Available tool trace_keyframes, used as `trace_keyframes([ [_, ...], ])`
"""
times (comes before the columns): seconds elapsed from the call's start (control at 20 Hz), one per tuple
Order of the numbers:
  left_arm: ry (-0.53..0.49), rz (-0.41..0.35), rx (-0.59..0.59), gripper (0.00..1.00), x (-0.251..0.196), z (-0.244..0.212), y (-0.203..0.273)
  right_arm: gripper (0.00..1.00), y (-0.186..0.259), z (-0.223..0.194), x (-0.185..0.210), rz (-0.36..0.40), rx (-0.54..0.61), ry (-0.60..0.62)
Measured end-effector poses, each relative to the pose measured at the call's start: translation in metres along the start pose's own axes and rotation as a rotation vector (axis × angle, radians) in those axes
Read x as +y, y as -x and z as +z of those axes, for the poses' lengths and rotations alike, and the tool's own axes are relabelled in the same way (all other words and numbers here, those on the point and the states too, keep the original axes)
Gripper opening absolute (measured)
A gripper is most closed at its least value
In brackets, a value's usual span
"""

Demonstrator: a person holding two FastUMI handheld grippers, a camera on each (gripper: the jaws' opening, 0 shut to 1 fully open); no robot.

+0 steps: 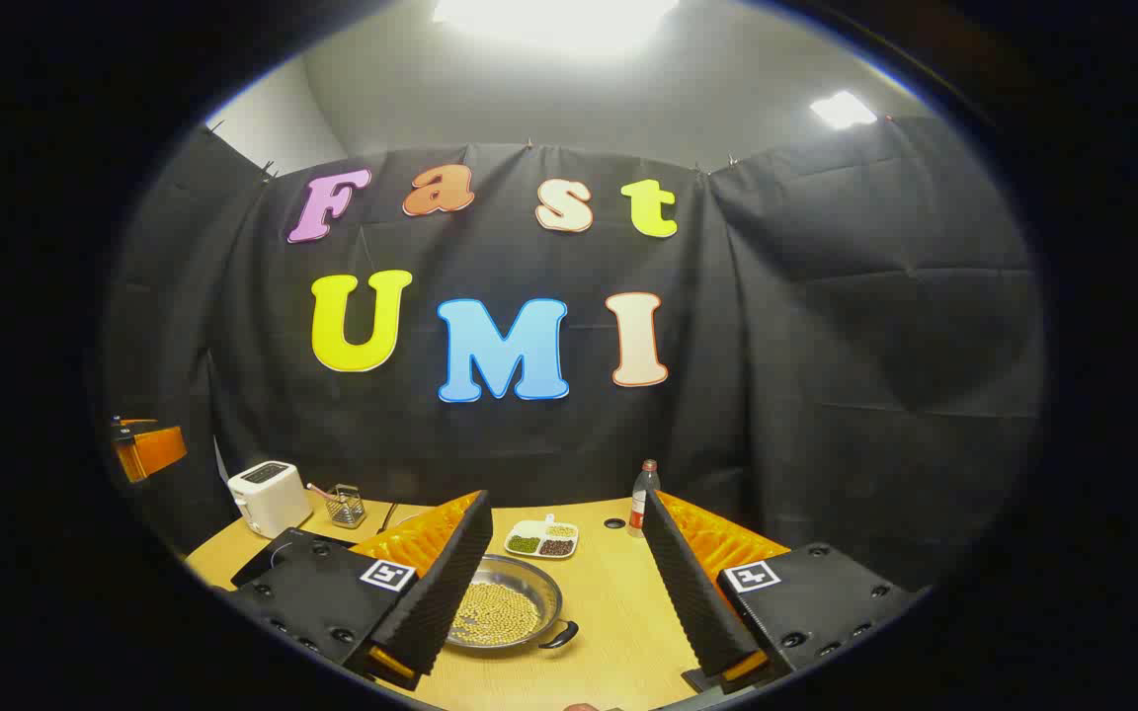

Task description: First push the handle of the pot to place it horizontally, then grasp the pot with both hands and set it on the induction cooktop.

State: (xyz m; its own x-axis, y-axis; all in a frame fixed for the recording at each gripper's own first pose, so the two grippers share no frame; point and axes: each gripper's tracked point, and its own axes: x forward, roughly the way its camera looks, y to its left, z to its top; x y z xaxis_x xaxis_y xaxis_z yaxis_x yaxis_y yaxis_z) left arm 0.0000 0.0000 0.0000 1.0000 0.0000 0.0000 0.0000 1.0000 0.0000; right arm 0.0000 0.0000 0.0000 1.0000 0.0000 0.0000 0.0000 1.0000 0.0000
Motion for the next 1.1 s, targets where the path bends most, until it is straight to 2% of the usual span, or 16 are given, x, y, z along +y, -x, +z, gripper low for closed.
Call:
trace_keyframes([
  [0.35, 0.010, -0.006, 0.012, 0.90, 0.003, -0.013, 0.000, 0.98, 0.001, -0.007, 0.016, 0.034, 0.032, 0.002],
  [0.4, 0.008, -0.004, 0.015, 0.87, 0.005, -0.015, 0.000, 0.98, 0.000, -0.007, 0.018, 0.037, 0.034, 0.007],
  [0.9, -0.020, -0.021, 0.047, 0.88, 0.013, -0.039, -0.010, 0.98, -0.009, -0.011, 0.037, 0.069, 0.069, 0.030],
  [1.1, 0.008, -0.019, 0.063, 0.88, 0.017, -0.051, -0.014, 0.98, -0.011, -0.017, 0.045, 0.100, 0.110, 0.030],
])
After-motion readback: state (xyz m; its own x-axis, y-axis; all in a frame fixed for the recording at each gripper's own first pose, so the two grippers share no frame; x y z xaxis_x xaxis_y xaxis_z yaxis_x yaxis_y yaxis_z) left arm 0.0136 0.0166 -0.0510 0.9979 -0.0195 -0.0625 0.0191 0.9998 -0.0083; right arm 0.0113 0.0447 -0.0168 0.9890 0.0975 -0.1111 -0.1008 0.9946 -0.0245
